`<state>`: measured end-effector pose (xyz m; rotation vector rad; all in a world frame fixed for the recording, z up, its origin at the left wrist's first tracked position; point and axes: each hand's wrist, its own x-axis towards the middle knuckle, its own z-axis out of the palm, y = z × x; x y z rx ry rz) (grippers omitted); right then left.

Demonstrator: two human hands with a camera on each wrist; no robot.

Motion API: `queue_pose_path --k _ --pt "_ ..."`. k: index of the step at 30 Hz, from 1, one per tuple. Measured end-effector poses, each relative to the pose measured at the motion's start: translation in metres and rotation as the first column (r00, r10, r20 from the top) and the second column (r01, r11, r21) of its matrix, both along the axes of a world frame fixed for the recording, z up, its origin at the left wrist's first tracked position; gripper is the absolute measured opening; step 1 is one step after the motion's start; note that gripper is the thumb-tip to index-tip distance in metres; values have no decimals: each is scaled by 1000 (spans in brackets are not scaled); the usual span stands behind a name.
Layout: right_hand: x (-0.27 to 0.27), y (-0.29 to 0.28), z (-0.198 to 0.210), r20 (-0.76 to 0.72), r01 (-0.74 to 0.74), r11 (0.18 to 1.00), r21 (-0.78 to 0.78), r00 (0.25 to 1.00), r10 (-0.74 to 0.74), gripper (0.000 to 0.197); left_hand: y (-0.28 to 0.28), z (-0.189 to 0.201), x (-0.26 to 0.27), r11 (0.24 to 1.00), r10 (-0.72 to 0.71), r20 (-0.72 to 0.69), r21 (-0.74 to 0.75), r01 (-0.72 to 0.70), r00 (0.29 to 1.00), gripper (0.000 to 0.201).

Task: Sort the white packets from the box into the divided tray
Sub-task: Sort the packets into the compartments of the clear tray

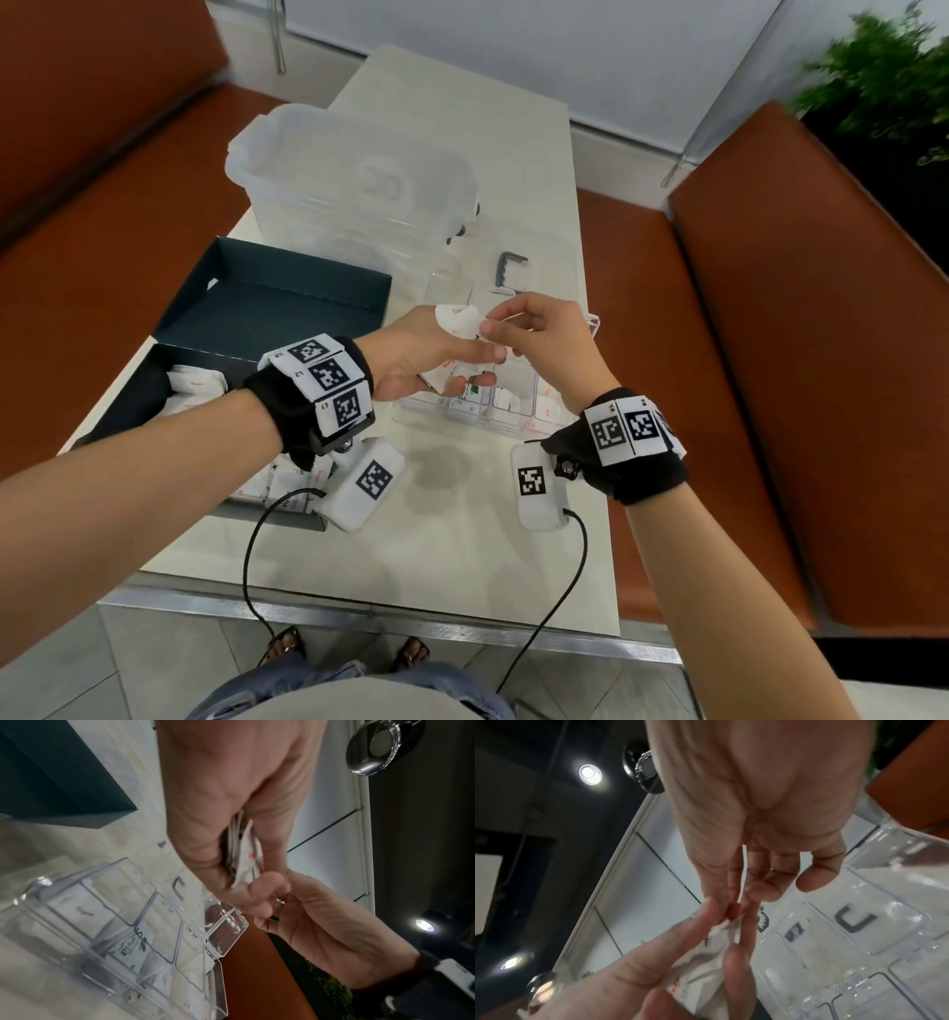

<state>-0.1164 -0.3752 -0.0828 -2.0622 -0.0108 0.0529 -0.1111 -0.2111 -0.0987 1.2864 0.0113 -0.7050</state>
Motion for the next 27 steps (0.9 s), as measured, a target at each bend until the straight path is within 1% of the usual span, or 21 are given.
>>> queue_pose_path --k 3,6,9,12,14,16,18,20,22,23,25,27 --pt "-2 -6 1 -42 47 996 79 998 -44 8 0 4 -3 999 -31 -80 -36 28 996 25" --pt "-3 -9 2 -84 101 989 104 992 -92 7 2 5 -4 998 -38 -128 -51 31 991 24" --pt "-5 -13 3 -105 140 980 139 986 -126 10 1 5 -5 999 8 -104 -49 -13 995 22" --pt "-6 -16 3 -107 107 979 175 990 -89 14 0 4 -4 998 49 -55 -24 -51 997 22" --pt "-4 -19 2 -94 109 977 185 991 -92 12 -1 3 -3 997 72 -30 -4 -72 997 20" --pt "2 -26 0 -75 164 973 163 985 -154 7 0 3 -2 995 97 -16 16 -97 995 19" --pt "11 -37 -7 -45 229 972 55 973 -226 5 2 3 -1 993 119 -26 17 -119 993 20" --pt "18 -44 -19 -19 231 963 -142 972 -236 7 4 3 -1 991 132 -38 16 -131 991 22" --pt "22 -43 -35 -37 156 925 -348 983 -180 9 6 3 -2 990 140 -43 19 -139 989 24" --pt "23 -40 -44 -70 109 898 -427 986 -153 11 6 3 -3 990 143 -45 22 -142 989 24" --pt "25 -33 -61 -160 31 836 -548 977 -141 14 7 2 -3 989 148 -46 26 -147 988 25" --pt "26 -26 -72 -210 -20 761 -649 965 -154 18 8 2 -4 988 153 -50 29 -151 987 25"
